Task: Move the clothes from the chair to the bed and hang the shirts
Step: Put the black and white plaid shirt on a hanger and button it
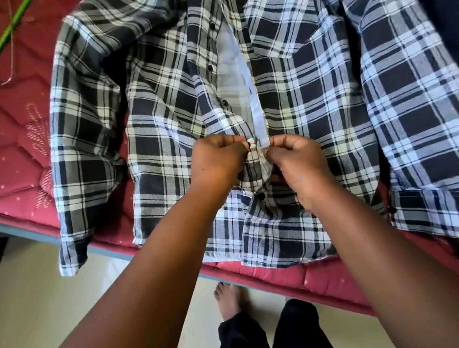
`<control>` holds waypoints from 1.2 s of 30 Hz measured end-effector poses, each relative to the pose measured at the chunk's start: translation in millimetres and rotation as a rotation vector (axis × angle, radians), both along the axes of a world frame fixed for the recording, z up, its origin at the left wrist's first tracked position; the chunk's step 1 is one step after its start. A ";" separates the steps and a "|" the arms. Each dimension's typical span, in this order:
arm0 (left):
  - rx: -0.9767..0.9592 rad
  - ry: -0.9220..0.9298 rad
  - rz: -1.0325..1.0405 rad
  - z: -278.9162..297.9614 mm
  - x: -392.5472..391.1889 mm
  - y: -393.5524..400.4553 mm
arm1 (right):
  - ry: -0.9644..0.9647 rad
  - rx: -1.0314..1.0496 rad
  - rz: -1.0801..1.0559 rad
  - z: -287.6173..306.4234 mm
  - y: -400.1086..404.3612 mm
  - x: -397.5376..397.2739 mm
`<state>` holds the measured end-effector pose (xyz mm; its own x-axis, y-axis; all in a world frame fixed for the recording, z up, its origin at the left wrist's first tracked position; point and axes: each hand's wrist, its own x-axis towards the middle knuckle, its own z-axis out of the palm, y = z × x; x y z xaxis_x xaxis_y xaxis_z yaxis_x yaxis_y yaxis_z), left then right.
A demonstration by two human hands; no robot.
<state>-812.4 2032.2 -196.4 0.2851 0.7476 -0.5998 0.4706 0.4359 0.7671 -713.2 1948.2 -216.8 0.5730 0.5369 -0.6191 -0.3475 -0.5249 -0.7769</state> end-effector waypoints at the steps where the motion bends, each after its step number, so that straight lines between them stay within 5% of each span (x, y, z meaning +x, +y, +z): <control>1: 0.044 0.015 -0.029 2.0 1.2 0.3 | -0.025 0.007 -0.012 4.0 -2.0 1.1; 7: 0.147 0.063 -0.111 14.9 16.1 -6.0 | -0.131 0.058 0.004 17.3 -6.1 0.1; 16: -0.042 -0.024 0.036 29.5 28.6 -3.9 | -0.076 0.041 0.033 28.6 -0.8 13.5; 30: -0.062 0.080 -0.028 48.5 25.6 2.5 | 0.560 -0.085 0.070 48.6 7.7 39.4; 36: -0.135 0.007 0.063 38.7 19.2 3.0 | 0.375 -0.132 0.116 50.2 16.3 32.3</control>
<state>-793.2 2035.2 -157.7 0.2358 0.6760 -0.6982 0.4446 0.5638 0.6960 -680.9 1964.4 -166.6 0.2350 0.4868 -0.8413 -0.5267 -0.6637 -0.5311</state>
